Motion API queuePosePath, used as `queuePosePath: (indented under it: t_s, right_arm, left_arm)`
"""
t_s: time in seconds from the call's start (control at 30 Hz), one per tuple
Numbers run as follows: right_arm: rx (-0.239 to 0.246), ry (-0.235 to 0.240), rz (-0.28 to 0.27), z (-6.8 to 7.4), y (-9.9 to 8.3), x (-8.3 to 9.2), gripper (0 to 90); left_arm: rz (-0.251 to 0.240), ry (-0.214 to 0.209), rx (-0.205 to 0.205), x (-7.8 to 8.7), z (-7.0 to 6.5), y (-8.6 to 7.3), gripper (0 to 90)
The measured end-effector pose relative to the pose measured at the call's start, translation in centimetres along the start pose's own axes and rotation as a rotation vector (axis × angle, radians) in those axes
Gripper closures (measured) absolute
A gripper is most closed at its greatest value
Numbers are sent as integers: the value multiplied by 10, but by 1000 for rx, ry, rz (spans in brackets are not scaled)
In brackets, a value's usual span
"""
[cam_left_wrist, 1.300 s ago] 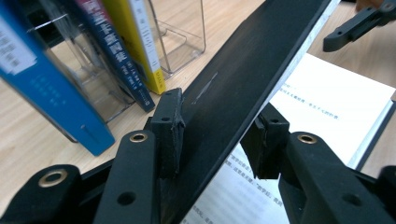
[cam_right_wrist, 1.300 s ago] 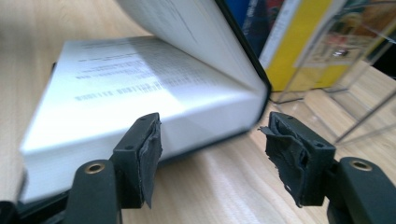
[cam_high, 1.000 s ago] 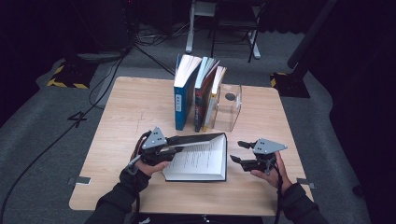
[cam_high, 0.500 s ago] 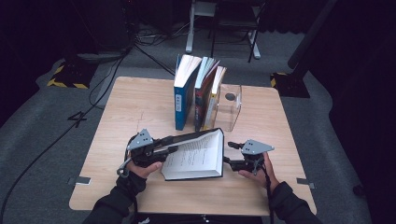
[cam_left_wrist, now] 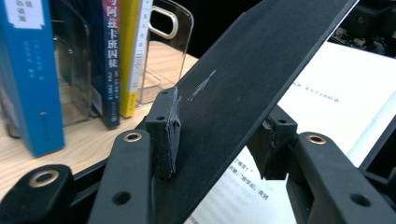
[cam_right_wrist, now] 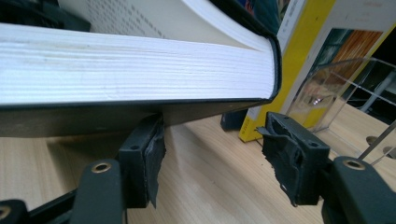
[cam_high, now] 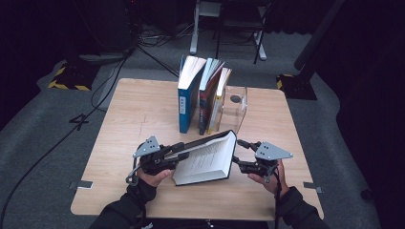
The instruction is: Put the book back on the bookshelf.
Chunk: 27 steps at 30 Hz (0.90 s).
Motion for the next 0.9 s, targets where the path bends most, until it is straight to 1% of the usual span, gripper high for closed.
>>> queuePosePath:
  t_s: [0.1, 0.17, 0.2, 0.23, 0.27, 0.3, 0.33, 0.37, 0.4, 0.47, 0.5, 0.57, 0.6, 0.63, 0.7, 0.73, 0.8, 0.83, 0.9]
  right_arm:
    - [12, -2, -6, 0, 3, 3, 390]
    - [28, -17, -9, 1, 7, 5, 390]
    - [25, -15, -11, 1, 8, 6, 390]
    - [21, -15, -17, 1, 10, 7, 391]
    - [25, -20, -24, 2, 12, 8, 392]
    - [43, -27, -37, 2, 15, 9, 394]
    - [51, -23, -40, 4, 17, 9, 399]
    - [53, -20, -45, 5, 18, 9, 401]
    - [54, -23, -47, 6, 20, 8, 401]
    - [59, -15, -59, 9, 24, 6, 411]
    - [65, -17, -66, 11, 27, 5, 412]
    - [65, -1, -75, 17, 32, 2, 422]
    - [64, 20, -73, 22, 35, 0, 423]
    - [66, 30, -70, 25, 36, -3, 422]
    - [81, 50, -56, 34, 36, -9, 422]
    - [91, 52, -51, 36, 36, -11, 421]
    - [78, 69, -37, 39, 35, -14, 418]
    - [79, 72, -37, 39, 35, -14, 417]
    - [81, 73, -44, 40, 36, -14, 417]
  left_arm:
    - [3, -14, -6, -2, -2, -1, 571]
    - [11, -11, -16, -3, -4, -3, 567]
    - [19, -6, -23, -3, -4, -4, 565]
    - [28, 2, -38, -3, -5, -5, 563]
    - [36, 5, -43, -4, -6, -6, 560]
    - [43, 10, -57, -4, -7, -7, 558]
    - [58, 16, -73, -4, -8, -8, 555]
    - [61, 16, -83, -4, -9, -9, 553]
    - [77, 23, -104, -4, -10, -11, 553]
    - [87, 38, -108, -2, -11, -13, 550]
    - [98, 46, -124, -1, -12, -15, 549]
    - [126, 56, -146, 0, -14, -19, 545]
    - [137, 60, -155, 1, -14, -21, 540]
    - [151, 64, -164, 0, -16, -24, 535]
    - [165, 70, -164, 1, -16, -27, 523]
    - [171, 67, -161, 1, -16, -28, 519]
    - [176, 59, -156, 1, -17, -30, 516]
    - [184, 58, -163, 1, -17, -31, 517]
    - [201, 41, -169, -2, -20, -34, 515]
Point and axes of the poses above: each handheld gripper's, and its own axes: x roughly backward along the jaws, y roughly out of its top, z roughly to its left, the point moved 10 cm from there along -x, roughly forward along the jaws, and after that the axes turned 9 degrees about -y, right-handed, at the moved point
